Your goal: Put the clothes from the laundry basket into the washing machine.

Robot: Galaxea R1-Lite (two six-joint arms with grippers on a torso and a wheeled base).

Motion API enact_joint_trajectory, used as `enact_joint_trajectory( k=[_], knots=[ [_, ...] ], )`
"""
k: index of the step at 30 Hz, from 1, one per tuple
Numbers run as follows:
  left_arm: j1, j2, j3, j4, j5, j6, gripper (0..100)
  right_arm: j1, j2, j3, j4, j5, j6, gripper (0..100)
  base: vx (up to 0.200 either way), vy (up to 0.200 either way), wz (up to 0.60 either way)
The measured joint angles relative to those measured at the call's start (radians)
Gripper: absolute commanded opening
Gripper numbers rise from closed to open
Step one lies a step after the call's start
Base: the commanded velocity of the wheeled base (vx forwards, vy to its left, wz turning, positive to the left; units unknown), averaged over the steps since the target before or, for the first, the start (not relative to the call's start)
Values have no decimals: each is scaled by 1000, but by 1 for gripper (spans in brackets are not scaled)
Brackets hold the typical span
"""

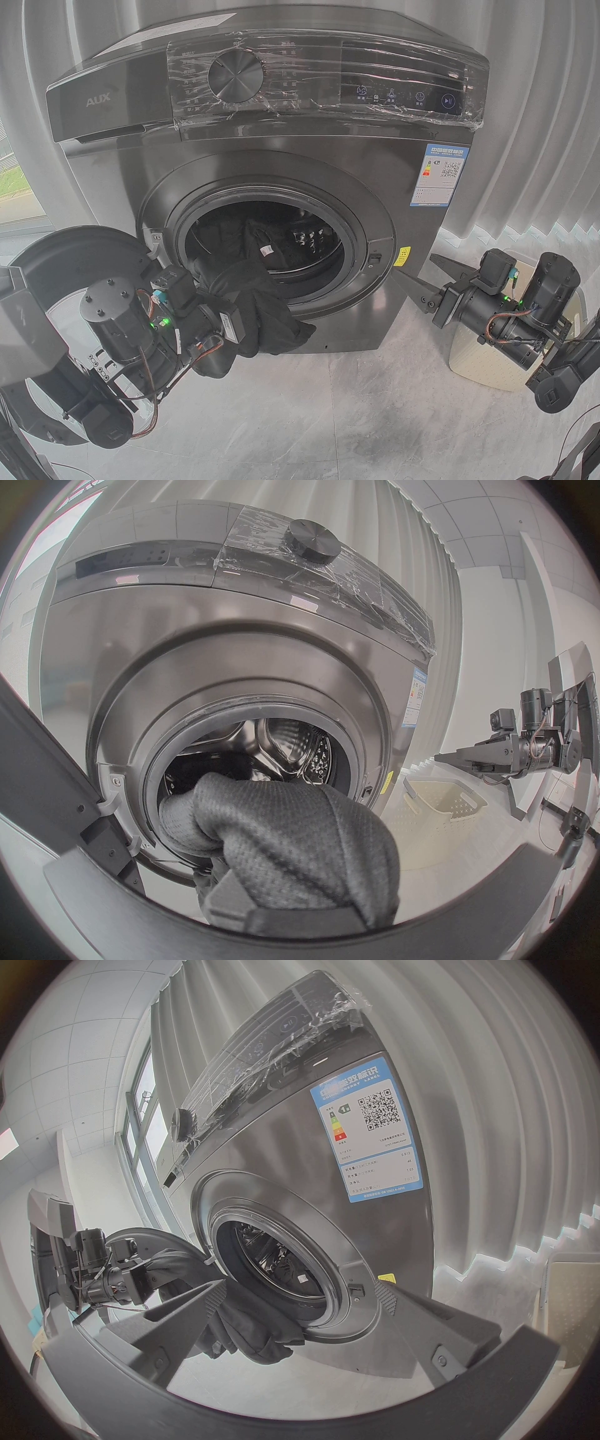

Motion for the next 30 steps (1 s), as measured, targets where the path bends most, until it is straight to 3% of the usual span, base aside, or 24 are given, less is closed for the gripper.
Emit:
enact_joint_trajectory(
  k=[3,19,25,30],
  knots=[
    [0,2,2,0,0,2,0,2,1,1,0,0,0,100,0,200,0],
    [1,7,8,0,-1,9,0,1,11,1,-2,1,0,100,0,0,0],
    [-2,15,8,-1,1,28,0,1,15,1,-2,1,0,100,0,0,0],
    [-2,20,11,-1,1,31,0,2,16,1,-3,1,0,100,120,0,0]
  ],
)
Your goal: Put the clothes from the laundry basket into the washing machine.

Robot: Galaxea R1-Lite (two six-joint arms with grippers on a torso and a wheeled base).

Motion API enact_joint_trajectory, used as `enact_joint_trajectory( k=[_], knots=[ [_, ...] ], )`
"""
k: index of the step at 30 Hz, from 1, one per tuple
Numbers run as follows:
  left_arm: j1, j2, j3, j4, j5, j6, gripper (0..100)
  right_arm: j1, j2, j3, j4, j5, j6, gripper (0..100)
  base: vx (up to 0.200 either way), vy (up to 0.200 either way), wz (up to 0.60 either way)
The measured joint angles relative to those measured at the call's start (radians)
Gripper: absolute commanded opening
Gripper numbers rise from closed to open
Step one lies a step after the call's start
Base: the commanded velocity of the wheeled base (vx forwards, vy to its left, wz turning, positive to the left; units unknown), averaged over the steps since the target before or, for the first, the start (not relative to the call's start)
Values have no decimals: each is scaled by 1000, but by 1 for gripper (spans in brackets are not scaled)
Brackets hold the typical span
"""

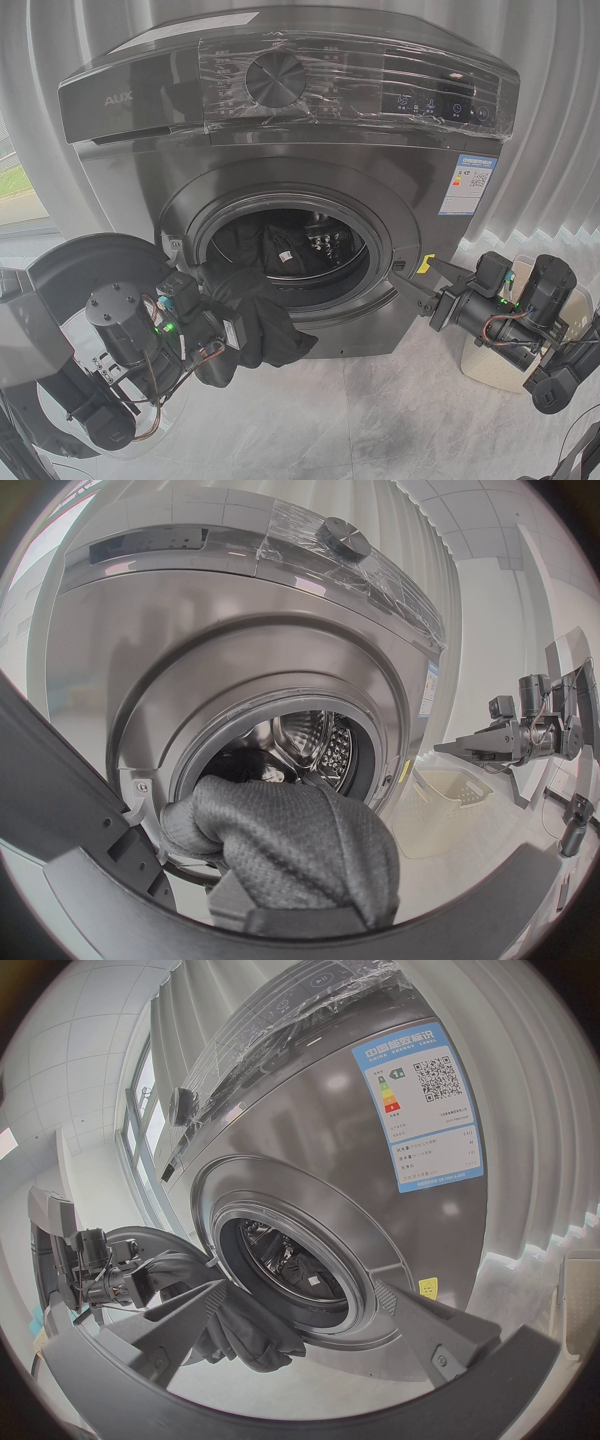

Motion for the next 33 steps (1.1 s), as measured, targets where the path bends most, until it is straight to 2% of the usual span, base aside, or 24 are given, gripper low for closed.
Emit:
enact_joint_trajectory(
  k=[14,22,28,33],
  knots=[
    [-10,1,8,0,-2,-2,0,19,0,37,1,5,-7,100,0,0,0],
    [-16,8,14,-1,-1,9,0,33,0,50,0,5,-9,100,0,0,0],
    [-18,11,14,-1,0,10,0,35,0,52,0,7,-9,100,200,0,0],
    [-24,13,16,-2,0,4,0,37,0,52,0,6,-9,100,0,0,0]
  ],
)
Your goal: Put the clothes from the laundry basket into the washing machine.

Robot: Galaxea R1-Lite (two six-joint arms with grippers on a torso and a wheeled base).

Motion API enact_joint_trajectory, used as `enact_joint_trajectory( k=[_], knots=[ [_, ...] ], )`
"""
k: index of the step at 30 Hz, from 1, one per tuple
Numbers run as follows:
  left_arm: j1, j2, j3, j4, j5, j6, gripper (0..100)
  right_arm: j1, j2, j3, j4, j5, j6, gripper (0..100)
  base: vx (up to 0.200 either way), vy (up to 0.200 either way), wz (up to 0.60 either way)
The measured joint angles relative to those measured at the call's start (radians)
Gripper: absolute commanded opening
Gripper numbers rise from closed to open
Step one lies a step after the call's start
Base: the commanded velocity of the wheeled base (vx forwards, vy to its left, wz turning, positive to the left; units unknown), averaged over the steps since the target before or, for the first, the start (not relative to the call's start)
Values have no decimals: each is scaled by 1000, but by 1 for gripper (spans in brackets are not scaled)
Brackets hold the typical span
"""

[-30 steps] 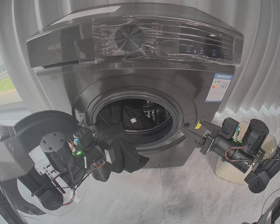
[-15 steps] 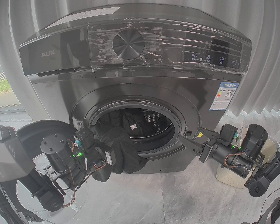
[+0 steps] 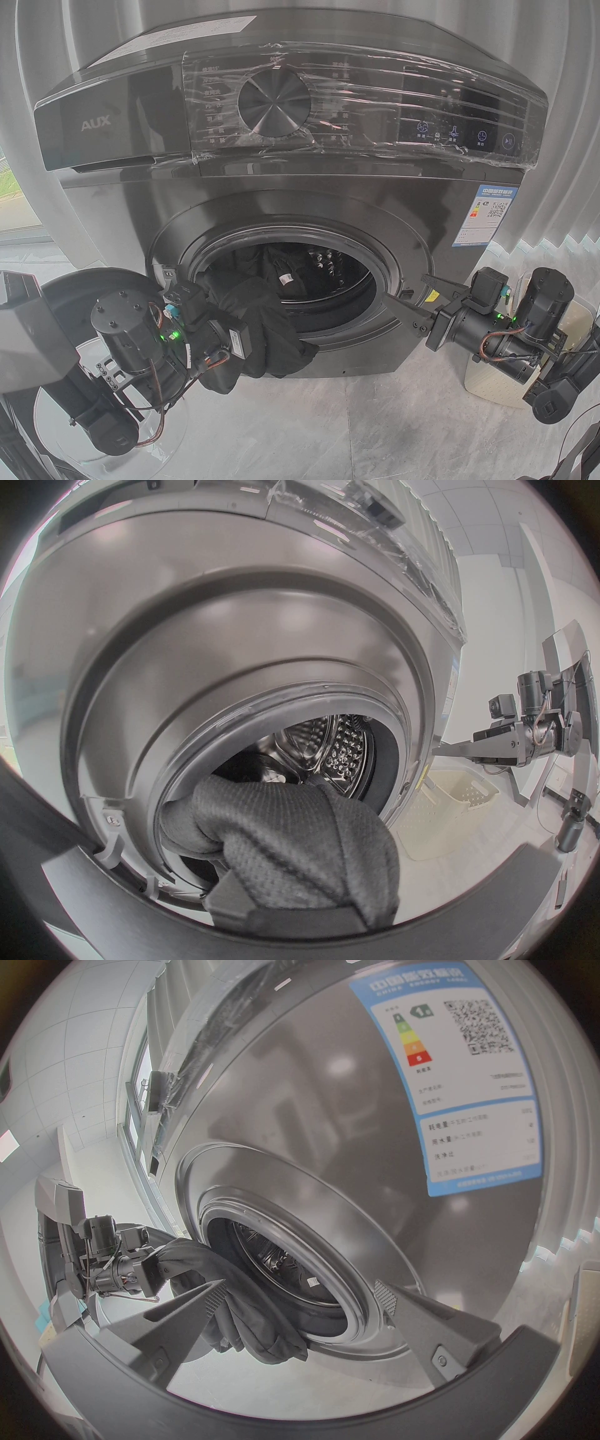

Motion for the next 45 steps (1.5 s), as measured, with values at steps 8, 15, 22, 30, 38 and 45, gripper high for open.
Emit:
enact_joint_trajectory(
  k=[8,15,22,30,38,45],
  knots=[
    [-65,8,5,0,-7,-56,0,19,-2,5,0,-1,0,100,0,0,0],
    [-100,113,-29,1,-13,-52,0,33,-4,10,0,-1,0,100,0,0,0],
    [-72,215,-143,2,-69,-86,0,35,-6,15,-3,0,1,100,0,0,0],
    [-39,286,-278,5,-79,-191,0,35,-6,17,-3,1,1,100,0,0,0],
    [-46,357,-364,5,-22,-245,0,38,-2,51,-3,2,0,100,0,0,0],
    [-43,423,-469,8,16,-255,0,66,0,107,-2,4,-2,100,0,0,0]
  ],
)
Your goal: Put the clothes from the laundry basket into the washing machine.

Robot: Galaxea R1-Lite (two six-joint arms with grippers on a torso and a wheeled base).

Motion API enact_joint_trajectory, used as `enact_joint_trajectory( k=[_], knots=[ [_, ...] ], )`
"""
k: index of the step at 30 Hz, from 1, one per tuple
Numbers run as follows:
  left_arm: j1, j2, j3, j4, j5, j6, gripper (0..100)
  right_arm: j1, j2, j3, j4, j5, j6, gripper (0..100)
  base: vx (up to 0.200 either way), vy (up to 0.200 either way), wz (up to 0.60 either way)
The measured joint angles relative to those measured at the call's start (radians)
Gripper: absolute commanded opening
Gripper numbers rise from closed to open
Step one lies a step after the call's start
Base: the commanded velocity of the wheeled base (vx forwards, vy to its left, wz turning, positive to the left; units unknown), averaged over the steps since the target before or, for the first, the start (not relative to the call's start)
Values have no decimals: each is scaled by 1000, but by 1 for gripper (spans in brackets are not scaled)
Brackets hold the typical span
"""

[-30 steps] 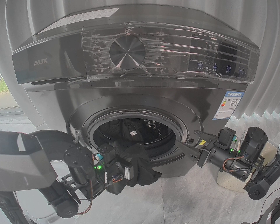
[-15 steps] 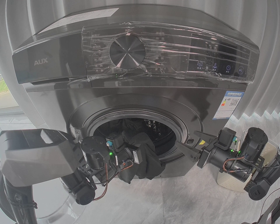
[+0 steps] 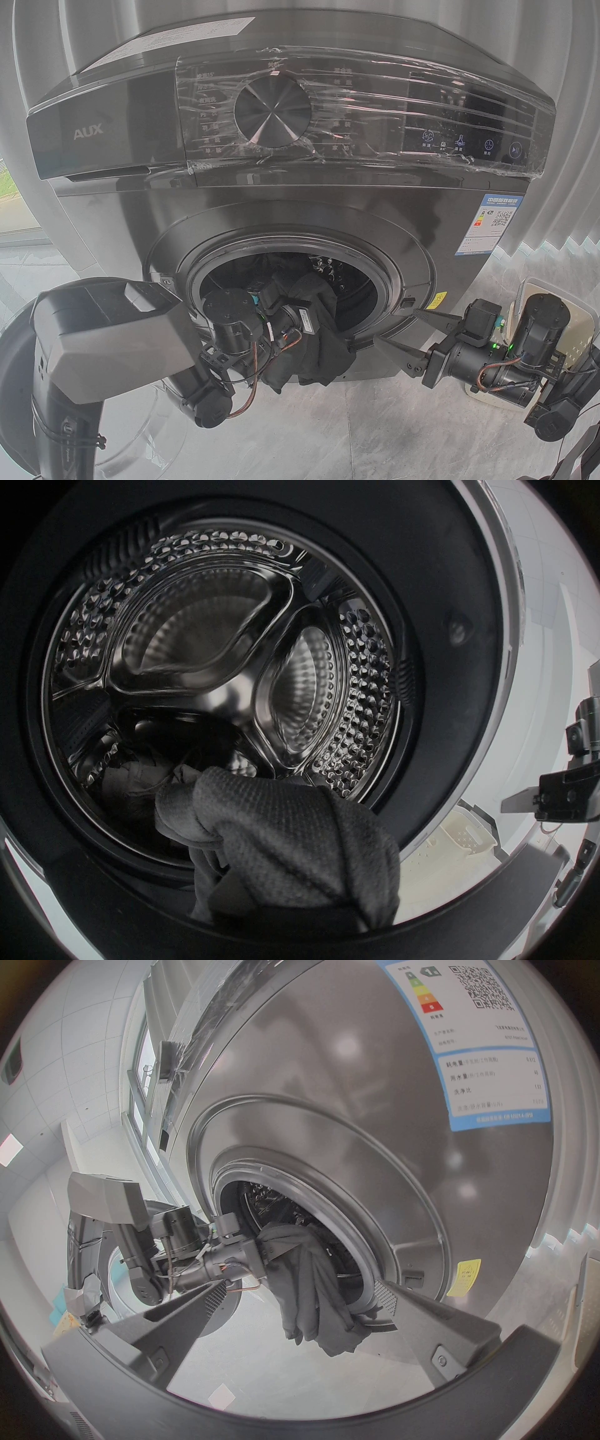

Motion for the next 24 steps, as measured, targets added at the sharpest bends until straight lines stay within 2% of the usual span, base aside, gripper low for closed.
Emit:
enact_joint_trajectory(
  k=[8,14,24],
  knots=[
    [4,66,-118,29,21,-9,0,13,1,17,1,1,-16,100,0,0,0],
    [11,102,-220,100,30,-18,0,13,2,34,1,1,-19,100,0,0,0],
    [19,168,-369,157,48,-23,0,14,2,42,1,1,-20,100,0,0,0]
  ],
)
